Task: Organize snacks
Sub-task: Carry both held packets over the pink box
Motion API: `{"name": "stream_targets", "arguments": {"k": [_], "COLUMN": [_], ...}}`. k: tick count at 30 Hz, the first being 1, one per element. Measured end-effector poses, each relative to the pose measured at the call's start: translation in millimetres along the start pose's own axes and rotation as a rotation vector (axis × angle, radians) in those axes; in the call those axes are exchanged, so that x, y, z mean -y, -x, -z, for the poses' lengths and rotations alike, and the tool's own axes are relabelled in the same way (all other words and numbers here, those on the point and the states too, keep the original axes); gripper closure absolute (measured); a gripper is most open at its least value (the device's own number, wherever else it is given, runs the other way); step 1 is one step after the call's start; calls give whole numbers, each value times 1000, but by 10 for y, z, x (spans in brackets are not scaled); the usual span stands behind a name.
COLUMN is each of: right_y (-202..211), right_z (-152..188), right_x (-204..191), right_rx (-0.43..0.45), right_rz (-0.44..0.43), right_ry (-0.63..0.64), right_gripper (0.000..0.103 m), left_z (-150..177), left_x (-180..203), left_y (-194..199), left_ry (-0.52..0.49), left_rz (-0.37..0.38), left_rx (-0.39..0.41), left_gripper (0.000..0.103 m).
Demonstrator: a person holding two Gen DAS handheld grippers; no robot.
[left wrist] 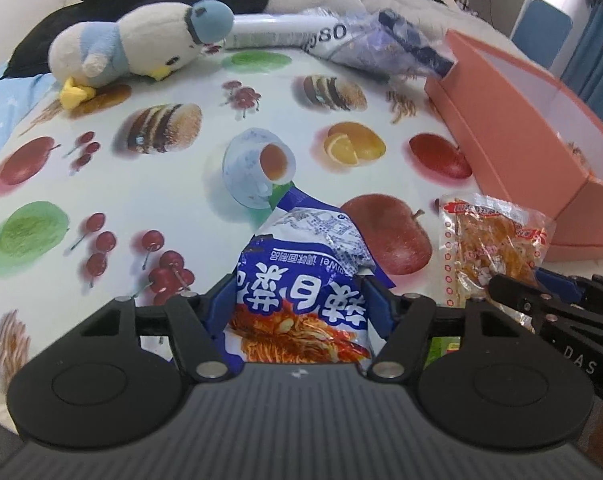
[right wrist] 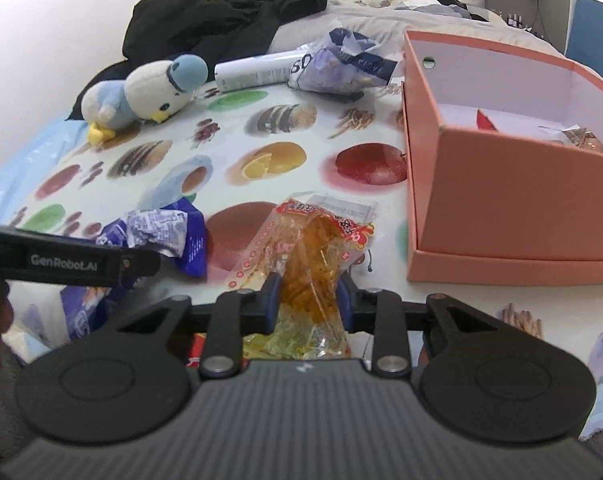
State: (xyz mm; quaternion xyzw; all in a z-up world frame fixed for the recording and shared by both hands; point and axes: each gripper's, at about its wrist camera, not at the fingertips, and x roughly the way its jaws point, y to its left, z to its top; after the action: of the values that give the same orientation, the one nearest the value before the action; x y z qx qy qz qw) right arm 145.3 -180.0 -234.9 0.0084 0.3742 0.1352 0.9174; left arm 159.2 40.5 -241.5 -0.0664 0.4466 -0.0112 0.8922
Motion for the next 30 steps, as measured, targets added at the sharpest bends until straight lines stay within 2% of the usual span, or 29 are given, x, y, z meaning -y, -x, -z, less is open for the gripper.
{"name": "stream_targets", "arguments": {"k": [6, 16, 24, 30], "right_y": [279, 835, 1232, 1482], "right_z": [-96, -364, -453, -463], "right_x": [-8, -25, 47, 199], "right_rx": [27, 125, 191, 219], "right_rz": [-15, -20, 17, 53], "right_ry": [-27, -46, -76, -99], "right_gripper": [71, 71, 71, 71], "left_z": [-30, -178, -259, -261], "left_x": [-8, 86, 358, 725], "left_y": [375, 983, 1303, 1407], "left_ry": [35, 69, 15, -31], "left_rz": [9, 50, 115, 173], "left_rx": [52, 132, 171, 181], "left_gripper": [32, 32, 32, 32]}}
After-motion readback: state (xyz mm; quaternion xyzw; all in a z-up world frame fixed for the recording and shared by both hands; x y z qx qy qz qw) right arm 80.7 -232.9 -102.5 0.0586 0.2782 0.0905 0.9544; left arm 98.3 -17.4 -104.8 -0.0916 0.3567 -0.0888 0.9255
